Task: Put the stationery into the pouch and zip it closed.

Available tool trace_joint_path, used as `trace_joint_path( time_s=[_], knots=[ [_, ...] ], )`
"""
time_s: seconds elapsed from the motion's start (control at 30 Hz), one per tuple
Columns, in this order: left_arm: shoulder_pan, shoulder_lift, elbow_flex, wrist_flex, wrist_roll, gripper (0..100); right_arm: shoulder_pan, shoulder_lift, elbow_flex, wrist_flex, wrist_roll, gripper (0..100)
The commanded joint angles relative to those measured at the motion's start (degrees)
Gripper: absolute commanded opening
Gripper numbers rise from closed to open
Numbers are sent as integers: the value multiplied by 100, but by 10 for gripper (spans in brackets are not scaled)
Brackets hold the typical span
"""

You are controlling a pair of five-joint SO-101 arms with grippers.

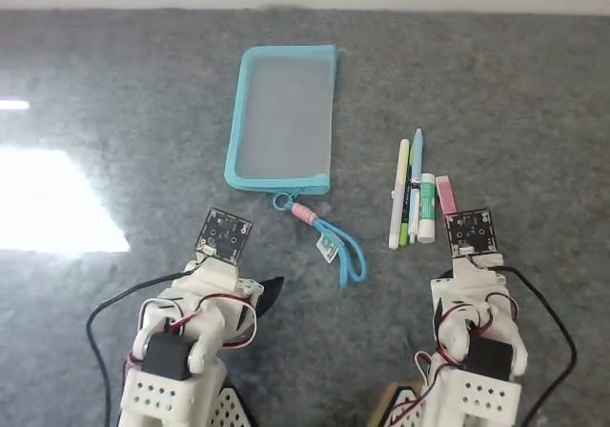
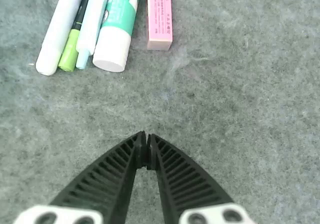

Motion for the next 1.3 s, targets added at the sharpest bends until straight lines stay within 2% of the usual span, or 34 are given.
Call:
trace_joint_path(
  time_s=[0.0, 1.13, 1.2, 1.27],
  knots=[
    [18, -105, -48, 26, 35, 291, 22, -31, 114, -31, 70, 9],
    [18, -105, -48, 26, 35, 291, 22, -31, 114, -31, 70, 9],
    [18, -105, -48, 26, 35, 291, -127, -48, 114, -40, 26, 9],
    [18, -105, -48, 26, 35, 291, -637, -31, 114, -31, 26, 9]
  ],
)
